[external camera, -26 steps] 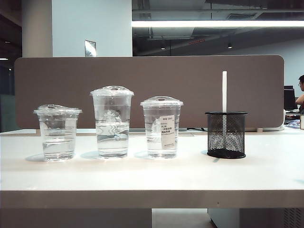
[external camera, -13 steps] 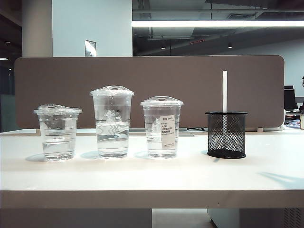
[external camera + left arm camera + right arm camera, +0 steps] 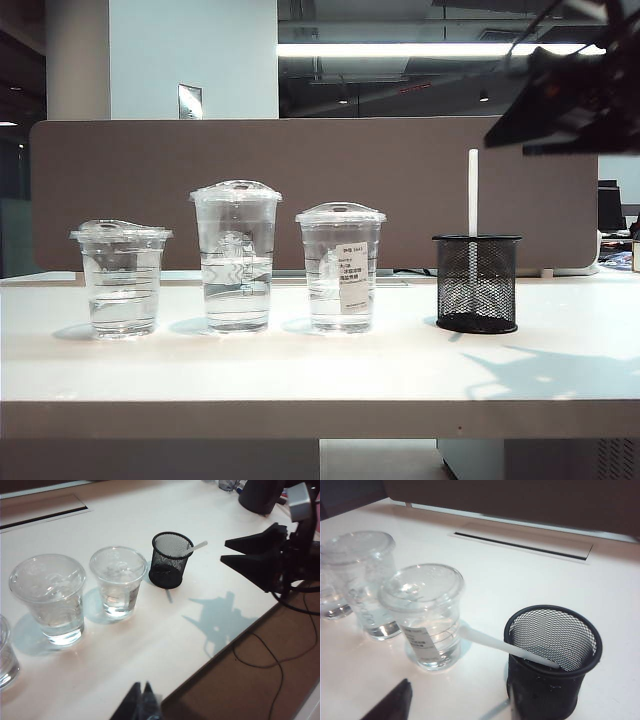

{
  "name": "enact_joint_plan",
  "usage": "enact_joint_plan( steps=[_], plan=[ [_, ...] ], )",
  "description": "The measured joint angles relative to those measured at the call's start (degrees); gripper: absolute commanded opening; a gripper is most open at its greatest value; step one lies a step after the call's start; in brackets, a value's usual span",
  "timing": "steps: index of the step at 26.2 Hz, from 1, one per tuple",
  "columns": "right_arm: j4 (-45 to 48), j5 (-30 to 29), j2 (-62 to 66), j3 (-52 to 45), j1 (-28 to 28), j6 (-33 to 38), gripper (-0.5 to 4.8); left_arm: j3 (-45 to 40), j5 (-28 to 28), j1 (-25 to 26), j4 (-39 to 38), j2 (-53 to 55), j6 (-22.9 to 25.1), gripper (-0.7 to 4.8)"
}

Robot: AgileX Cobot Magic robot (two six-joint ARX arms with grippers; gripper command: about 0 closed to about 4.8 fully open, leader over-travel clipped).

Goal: Pick up the straw and insert it into the medium coffee cup.

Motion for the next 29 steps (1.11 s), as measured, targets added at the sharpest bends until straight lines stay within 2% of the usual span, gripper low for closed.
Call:
enact_joint_plan(
  steps=[12,22,25,29],
  plan=[
    [12.85,0.11,13.11,0.37,0.0,-4.35,2.53,0.0,0.0,0.0,-0.48,0.02,-0.04,-0.05],
    [13.88,2.16,22.21,6.05,-0.26,-8.72,2.5,0.0,0.0,0.0,-0.94,0.04,-0.04,-0.05],
    [13.9,2.47,24.28,8.04,-0.24,-9.2,1.21,0.0,0.0,0.0,-0.94,0.04,-0.04,-0.05],
    [14.03,3.48,25.68,9.09,-0.26,-9.55,0.72,0.0,0.02,0.0,-0.9,0.02,-0.04,-0.05]
  ],
)
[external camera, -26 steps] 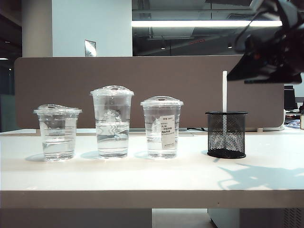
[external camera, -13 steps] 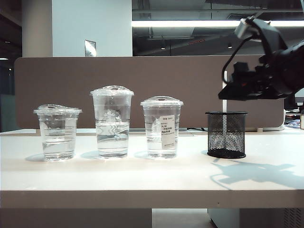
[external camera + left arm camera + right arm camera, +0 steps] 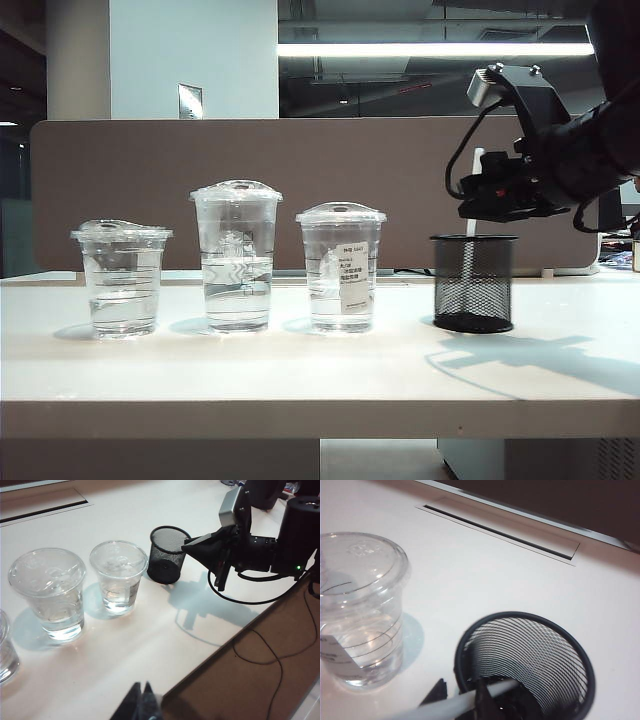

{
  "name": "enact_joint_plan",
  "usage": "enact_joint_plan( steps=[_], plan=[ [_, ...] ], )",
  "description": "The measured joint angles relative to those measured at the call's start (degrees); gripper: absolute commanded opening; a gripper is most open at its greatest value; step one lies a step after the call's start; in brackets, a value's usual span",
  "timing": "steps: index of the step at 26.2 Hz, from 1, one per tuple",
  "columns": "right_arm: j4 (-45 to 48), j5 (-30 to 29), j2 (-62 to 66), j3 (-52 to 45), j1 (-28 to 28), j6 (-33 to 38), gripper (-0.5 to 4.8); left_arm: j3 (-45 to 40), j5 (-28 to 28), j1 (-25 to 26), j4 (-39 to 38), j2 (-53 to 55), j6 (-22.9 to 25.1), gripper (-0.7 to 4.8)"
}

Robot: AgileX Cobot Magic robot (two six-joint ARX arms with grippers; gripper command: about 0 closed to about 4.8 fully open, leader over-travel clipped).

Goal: Pick up the straw and insert it into the medium coffee cup.

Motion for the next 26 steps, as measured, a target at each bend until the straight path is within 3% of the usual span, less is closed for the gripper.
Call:
enact_joint_plan(
  steps=[2,13,19,21,26],
  plan=[
    [-0.04,-0.02,0.07,0.35,0.02,0.0,0.36,0.0,-0.02,0.0,-0.13,0.02,0.0,-0.05],
    [-2.08,0.13,0.09,4.72,0.02,-1.11,-0.01,0.0,-0.02,0.0,-0.24,0.02,0.0,-0.05],
    [-20.41,-0.22,-6.4,12.72,0.02,-1.75,-0.01,0.0,-0.02,0.0,-0.24,0.02,0.0,-0.05],
    [-28.92,-1.88,-9.77,17.97,0.09,-2.4,-0.01,0.0,-0.02,0.0,-0.24,0.02,0.0,-0.05],
    [-40.3,-7.17,-12.09,30.03,0.5,-2.56,-0.01,0.0,-0.02,0.0,-0.22,0.0,0.0,-0.04]
  ],
)
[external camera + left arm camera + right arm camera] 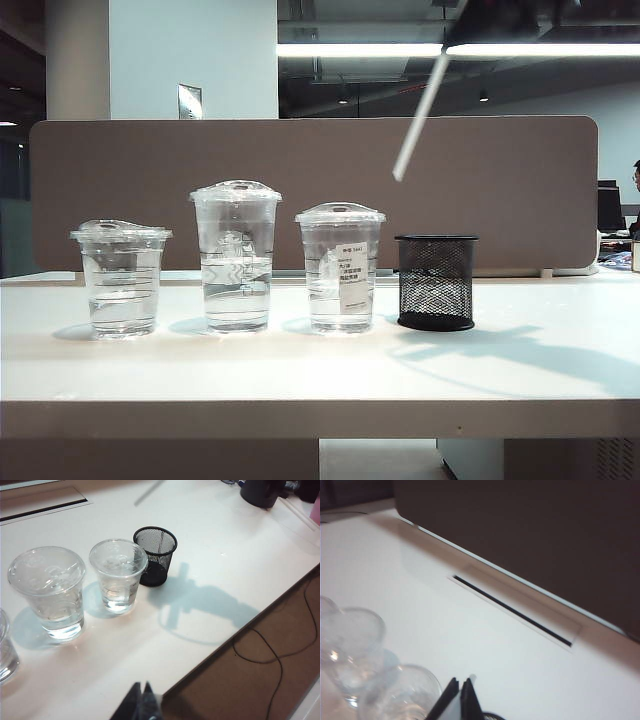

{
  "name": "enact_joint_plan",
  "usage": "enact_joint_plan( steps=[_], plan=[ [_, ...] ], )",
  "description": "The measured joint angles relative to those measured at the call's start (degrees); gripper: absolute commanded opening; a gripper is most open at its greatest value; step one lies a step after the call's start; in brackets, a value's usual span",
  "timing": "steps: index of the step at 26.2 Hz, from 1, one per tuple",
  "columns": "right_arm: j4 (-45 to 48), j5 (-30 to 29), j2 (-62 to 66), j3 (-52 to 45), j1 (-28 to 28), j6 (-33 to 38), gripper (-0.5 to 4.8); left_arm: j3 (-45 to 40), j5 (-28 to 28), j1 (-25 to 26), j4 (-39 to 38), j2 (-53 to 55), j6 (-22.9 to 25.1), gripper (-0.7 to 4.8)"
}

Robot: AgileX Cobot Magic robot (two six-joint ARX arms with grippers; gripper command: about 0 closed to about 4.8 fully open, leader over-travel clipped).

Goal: Pick up the straw and insert it into the medium coffee cup.

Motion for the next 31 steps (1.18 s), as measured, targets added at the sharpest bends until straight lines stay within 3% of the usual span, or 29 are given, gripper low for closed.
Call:
enact_joint_plan(
  steps=[6,15,31],
  plan=[
    [-7.91,-1.55,1.01,8.2,3.28,0.04,-0.01,0.0,0.0,0.0,-0.02,0.02,0.0,-0.05],
    [-16.2,0.79,5.31,8.13,10.95,0.04,-0.01,0.0,0.0,0.0,0.02,0.0,0.07,-0.05],
    [-21.46,2.16,3.45,8.24,10.99,-0.02,-0.01,0.0,0.0,0.0,0.28,0.0,0.07,-0.05]
  ],
)
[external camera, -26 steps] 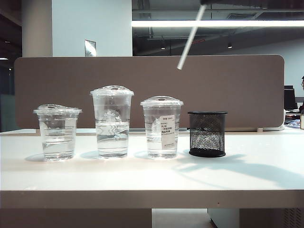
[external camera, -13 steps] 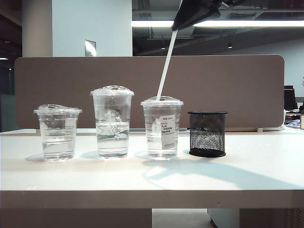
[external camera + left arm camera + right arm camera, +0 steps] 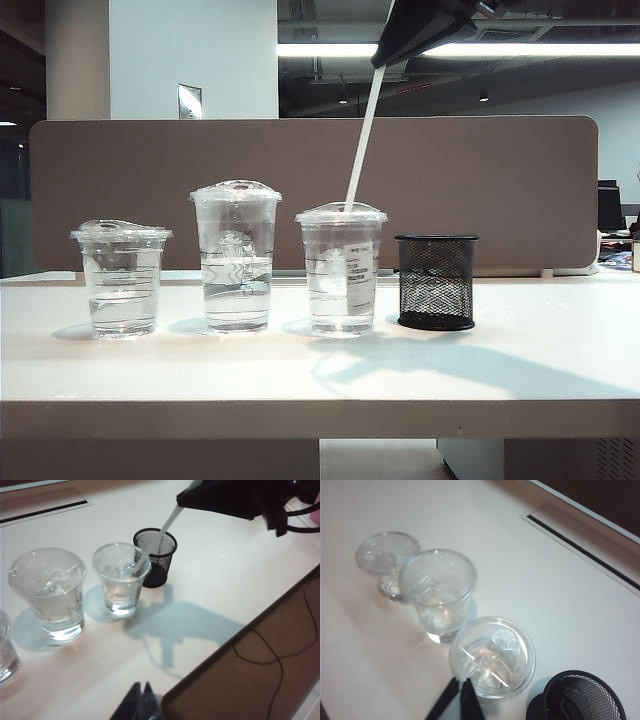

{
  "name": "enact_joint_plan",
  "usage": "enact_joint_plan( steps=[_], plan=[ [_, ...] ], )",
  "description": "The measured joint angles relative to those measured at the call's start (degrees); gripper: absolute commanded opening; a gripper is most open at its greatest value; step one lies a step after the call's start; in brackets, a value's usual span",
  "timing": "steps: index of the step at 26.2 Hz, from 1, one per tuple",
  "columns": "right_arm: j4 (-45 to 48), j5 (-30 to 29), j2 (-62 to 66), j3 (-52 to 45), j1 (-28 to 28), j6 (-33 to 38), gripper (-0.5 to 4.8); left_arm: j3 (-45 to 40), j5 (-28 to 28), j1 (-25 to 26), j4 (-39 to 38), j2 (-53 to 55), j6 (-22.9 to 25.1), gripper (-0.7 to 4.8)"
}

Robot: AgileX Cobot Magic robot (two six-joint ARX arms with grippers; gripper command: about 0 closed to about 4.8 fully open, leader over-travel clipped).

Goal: Pick up the straw and insert it into the medium coffee cup.

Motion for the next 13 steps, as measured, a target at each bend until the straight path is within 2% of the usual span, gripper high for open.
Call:
enact_joint_plan(
  steps=[13],
  plan=[
    [1.9,0.26,3.74,0.0,0.02,0.02,0.05,0.0,0.0,0.0,2.54,0.02,0.0,-0.05]
  ],
)
